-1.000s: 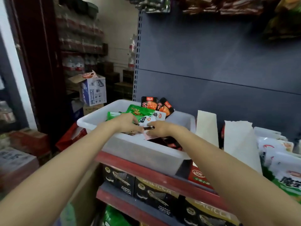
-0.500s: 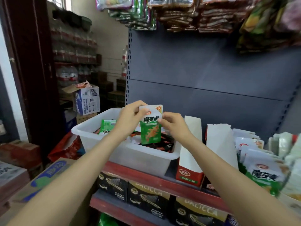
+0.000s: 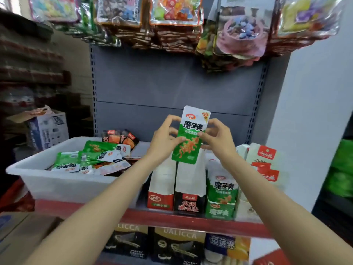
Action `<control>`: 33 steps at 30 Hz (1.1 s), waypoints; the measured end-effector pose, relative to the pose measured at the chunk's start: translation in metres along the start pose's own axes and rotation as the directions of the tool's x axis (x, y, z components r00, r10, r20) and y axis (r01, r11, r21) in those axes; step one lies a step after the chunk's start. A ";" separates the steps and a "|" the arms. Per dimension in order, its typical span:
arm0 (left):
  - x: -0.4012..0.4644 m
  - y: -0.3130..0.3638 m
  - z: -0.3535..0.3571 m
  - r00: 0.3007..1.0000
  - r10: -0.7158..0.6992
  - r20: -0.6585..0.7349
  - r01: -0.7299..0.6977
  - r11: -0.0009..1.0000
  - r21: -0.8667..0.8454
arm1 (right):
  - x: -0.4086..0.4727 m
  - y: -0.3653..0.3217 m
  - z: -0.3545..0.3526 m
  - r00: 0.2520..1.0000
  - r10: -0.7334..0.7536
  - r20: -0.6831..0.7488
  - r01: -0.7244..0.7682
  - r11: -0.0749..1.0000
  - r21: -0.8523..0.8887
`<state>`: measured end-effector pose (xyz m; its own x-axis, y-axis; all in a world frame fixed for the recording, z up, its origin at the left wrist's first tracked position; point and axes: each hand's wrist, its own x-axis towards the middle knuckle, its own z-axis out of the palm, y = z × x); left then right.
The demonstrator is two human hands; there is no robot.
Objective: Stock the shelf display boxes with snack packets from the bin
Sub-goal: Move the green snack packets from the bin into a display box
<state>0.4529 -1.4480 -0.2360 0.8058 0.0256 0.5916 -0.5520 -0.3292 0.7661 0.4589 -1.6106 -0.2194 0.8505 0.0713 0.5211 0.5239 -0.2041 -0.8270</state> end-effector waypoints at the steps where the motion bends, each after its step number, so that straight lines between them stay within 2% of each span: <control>1: 0.003 0.003 0.011 1.000 0.008 -0.009 -0.008 1.000 -0.001 | 0.002 0.002 -0.009 1.000 -0.014 -0.024 0.013 0.999 -0.035; 7: 0.018 0.011 0.072 1.000 0.011 0.022 -0.011 1.000 0.009 | 0.012 0.014 -0.060 0.985 -0.093 -0.142 0.049 0.957 -0.285; 9: 0.021 0.006 0.082 0.998 0.000 0.063 -0.004 0.998 0.064 | 0.015 0.022 -0.070 0.990 -0.076 -0.121 0.028 0.935 -0.354; 13: 0.022 -0.002 0.092 0.980 -0.111 0.166 0.090 0.987 0.131 | 0.018 0.033 -0.080 0.998 0.022 -0.066 -0.050 0.883 -0.466; 18: 0.025 0.003 0.087 0.940 -0.182 0.288 0.148 0.980 0.135 | 0.014 0.028 -0.082 0.991 -0.128 -0.026 0.097 0.857 -0.507; 20: 0.026 0.005 0.088 0.944 -0.158 0.290 0.101 0.974 0.202 | 0.014 0.027 -0.081 0.989 -0.146 -0.011 0.116 0.825 -0.553; 22: 0.025 0.007 0.087 0.971 -0.106 0.213 0.049 0.965 0.257 | 0.014 0.028 -0.081 0.995 -0.101 0.028 0.097 0.792 -0.603; 25: 0.026 0.007 0.086 0.988 -0.049 0.143 0.016 0.975 0.223 | 0.012 0.029 -0.080 0.998 -0.003 0.060 0.040 0.778 -0.627; 29: 0.027 0.009 0.085 0.952 -0.087 0.293 -0.008 0.951 0.308 | 0.009 0.028 -0.079 0.994 -0.107 -0.007 0.084 0.825 -0.558; 31: 0.028 0.007 0.084 0.956 -0.048 0.290 -0.049 0.947 0.318 | 0.009 0.028 -0.080 0.992 -0.119 0.028 0.112 0.795 -0.596; 33: 0.027 0.004 0.085 0.968 0.013 0.252 -0.104 0.931 0.350 | 0.010 0.032 -0.080 0.994 -0.058 0.096 0.107 0.746 -0.658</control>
<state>0.4906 -1.5286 -0.2384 0.8267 -0.2175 0.5189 -0.5223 -0.6398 0.5639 0.4799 -1.6942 -0.2239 0.8193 0.1769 0.5453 0.4508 -0.7865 -0.4221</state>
